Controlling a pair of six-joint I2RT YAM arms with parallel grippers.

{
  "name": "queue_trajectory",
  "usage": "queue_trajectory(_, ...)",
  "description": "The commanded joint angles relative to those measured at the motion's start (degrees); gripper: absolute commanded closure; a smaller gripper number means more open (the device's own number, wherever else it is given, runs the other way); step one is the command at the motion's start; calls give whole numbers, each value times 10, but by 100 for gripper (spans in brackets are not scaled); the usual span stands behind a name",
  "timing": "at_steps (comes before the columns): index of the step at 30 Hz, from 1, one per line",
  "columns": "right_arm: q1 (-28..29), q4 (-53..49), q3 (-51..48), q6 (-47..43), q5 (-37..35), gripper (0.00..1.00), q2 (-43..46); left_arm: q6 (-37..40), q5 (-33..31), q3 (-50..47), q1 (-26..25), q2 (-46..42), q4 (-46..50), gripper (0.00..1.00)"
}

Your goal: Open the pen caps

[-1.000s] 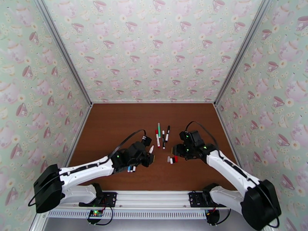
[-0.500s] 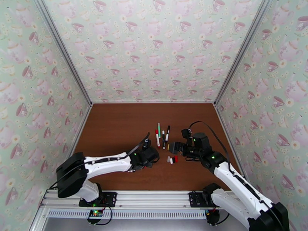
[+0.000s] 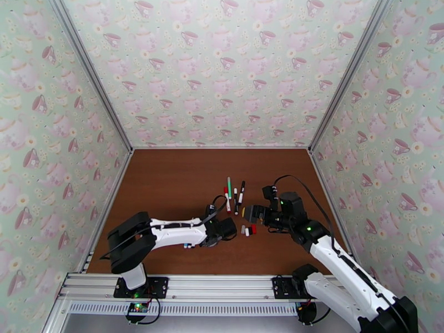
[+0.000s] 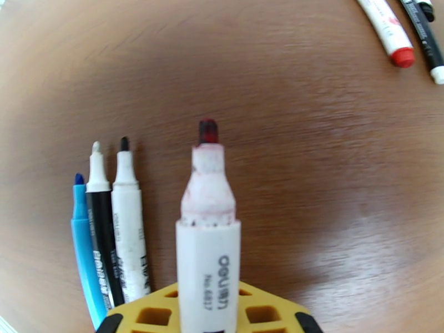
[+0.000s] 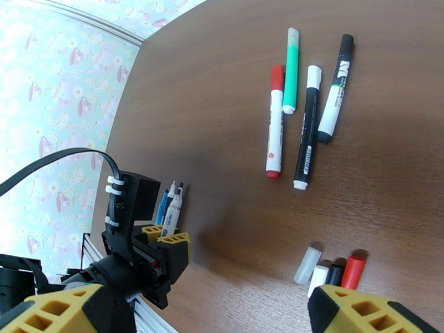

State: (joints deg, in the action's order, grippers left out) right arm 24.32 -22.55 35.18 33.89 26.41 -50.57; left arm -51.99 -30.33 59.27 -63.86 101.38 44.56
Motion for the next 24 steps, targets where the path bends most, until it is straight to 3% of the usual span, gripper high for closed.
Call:
queue_trajectory(1, 2, 8, -7, 9, 14, 0, -2, -16, -21, 8, -3, 15, 21, 94)
queue_trajectory(12, 2, 1, -2, 6, 16, 0, -1, -16, -7, 14, -2, 24, 33, 73)
queue_trajectory(18, 3, 1, -2, 6, 18, 0, -2, -19, -1, 16, 0, 28, 40, 71)
queue_trajectory(19, 3, 0, -2, 6, 18, 0, -2, -21, -2, 17, 1, 27, 41, 64)
queue_trajectory(24, 3, -2, -4, 6, 17, 0, -2, -17, -5, 23, 6, 23, 48, 64)
